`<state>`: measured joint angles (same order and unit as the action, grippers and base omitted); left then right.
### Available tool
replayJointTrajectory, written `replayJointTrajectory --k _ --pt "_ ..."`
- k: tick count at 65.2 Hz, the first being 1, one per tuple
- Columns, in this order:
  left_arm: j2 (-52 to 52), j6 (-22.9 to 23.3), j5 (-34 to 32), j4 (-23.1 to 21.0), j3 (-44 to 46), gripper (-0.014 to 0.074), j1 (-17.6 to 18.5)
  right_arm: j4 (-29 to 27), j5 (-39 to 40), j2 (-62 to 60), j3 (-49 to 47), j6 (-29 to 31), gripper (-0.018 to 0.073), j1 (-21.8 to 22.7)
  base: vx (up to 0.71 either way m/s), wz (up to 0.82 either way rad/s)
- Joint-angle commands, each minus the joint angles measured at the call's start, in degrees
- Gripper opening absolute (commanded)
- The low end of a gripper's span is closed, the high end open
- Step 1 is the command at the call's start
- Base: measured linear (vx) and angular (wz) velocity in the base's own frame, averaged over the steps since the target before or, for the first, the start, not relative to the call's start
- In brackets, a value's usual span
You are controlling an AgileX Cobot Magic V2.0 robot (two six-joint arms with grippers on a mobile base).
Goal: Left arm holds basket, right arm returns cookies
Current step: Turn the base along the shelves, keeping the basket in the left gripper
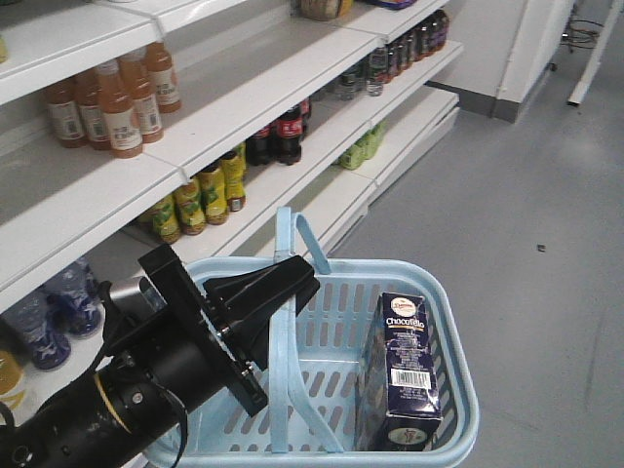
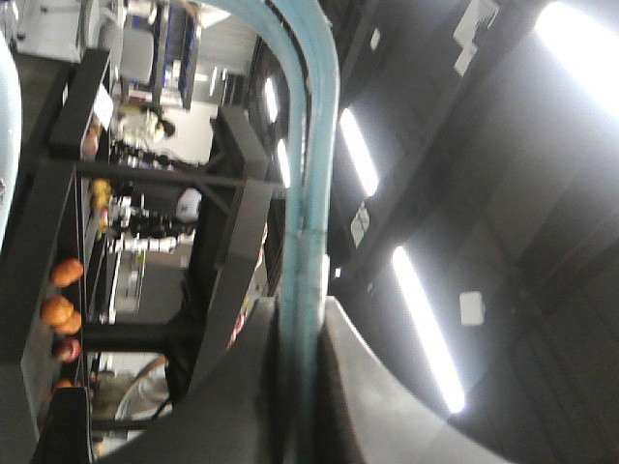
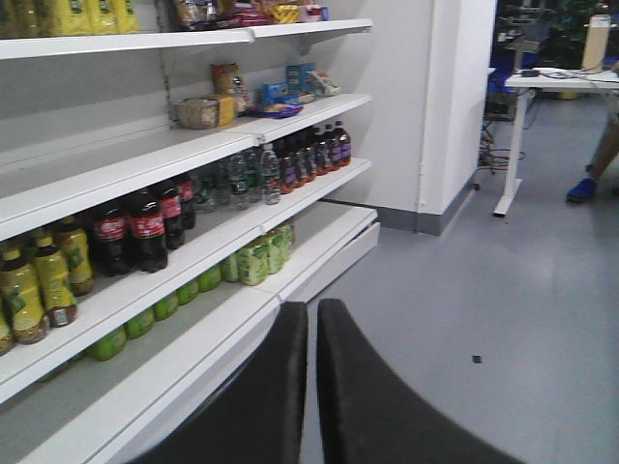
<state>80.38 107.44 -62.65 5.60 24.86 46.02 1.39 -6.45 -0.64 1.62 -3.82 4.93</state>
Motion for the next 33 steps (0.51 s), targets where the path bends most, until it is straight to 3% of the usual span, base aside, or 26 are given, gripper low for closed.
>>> replayJointTrajectory --k 1,33 --pt "-1.8 0.2 -16.0 -0.7 1.5 0.0 0.3 0.2 4.1 -0.7 1.1 0.2 -0.0006 0.2 0.02 -0.55" --pt "-1.8 0.2 -16.0 -0.7 1.5 0.0 0.3 0.2 4.1 -0.7 1.1 0.2 -0.0006 0.2 0.02 -0.56"
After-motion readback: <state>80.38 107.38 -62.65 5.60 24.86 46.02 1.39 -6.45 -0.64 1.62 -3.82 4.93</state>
